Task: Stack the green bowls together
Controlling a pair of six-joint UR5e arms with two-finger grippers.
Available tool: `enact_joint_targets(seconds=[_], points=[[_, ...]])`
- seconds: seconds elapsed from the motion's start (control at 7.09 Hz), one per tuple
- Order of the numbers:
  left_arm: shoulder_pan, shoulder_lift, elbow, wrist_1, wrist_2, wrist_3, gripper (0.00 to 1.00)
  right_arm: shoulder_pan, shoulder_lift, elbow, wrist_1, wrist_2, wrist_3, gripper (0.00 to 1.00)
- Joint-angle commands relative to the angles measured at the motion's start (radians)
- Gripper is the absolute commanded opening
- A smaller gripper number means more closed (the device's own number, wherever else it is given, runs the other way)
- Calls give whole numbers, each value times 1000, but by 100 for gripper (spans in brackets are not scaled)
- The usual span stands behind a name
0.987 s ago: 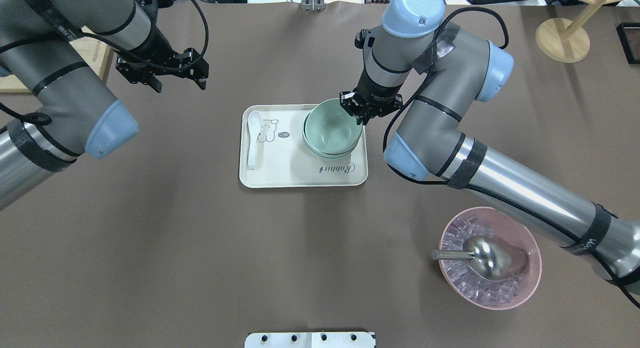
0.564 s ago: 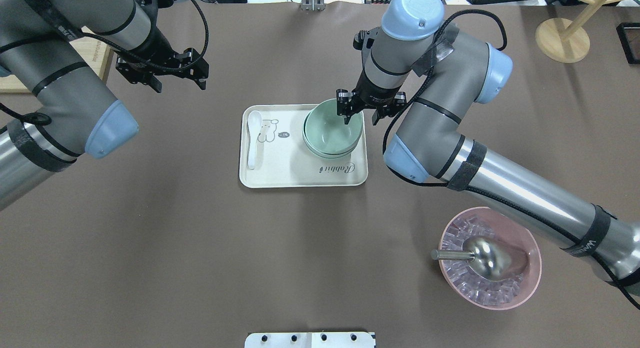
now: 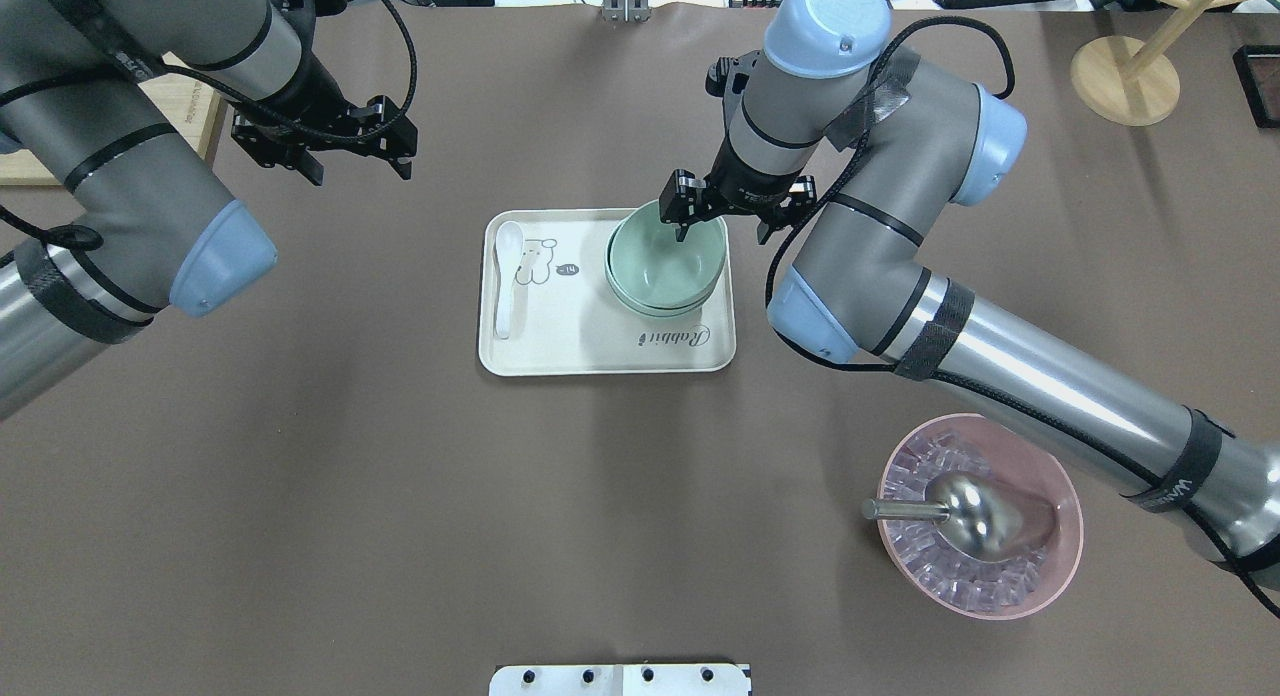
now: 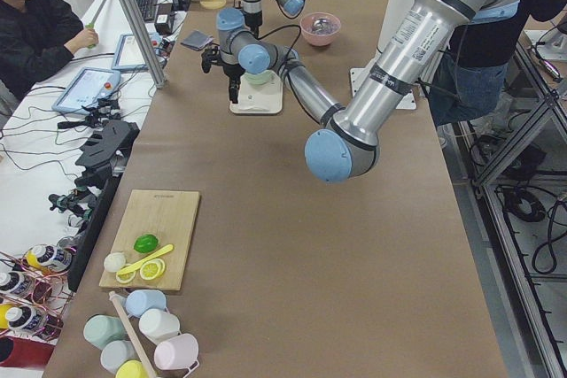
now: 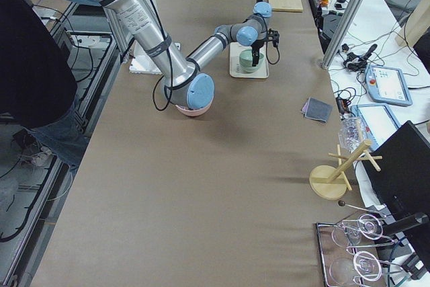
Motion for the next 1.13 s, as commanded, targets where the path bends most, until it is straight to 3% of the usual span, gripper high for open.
enact_joint_targets(seconds=[0.0,0.56,0.99], points=[[-1,0,-2,2,0,0,98,0,0,3,1,0,1,100],[-1,0,-5,5,2,0,98,23,9,6,-4,12,-2,100],[-8,2,-15,8,2,2,98,100,-13,65,-47,107,-1,100]])
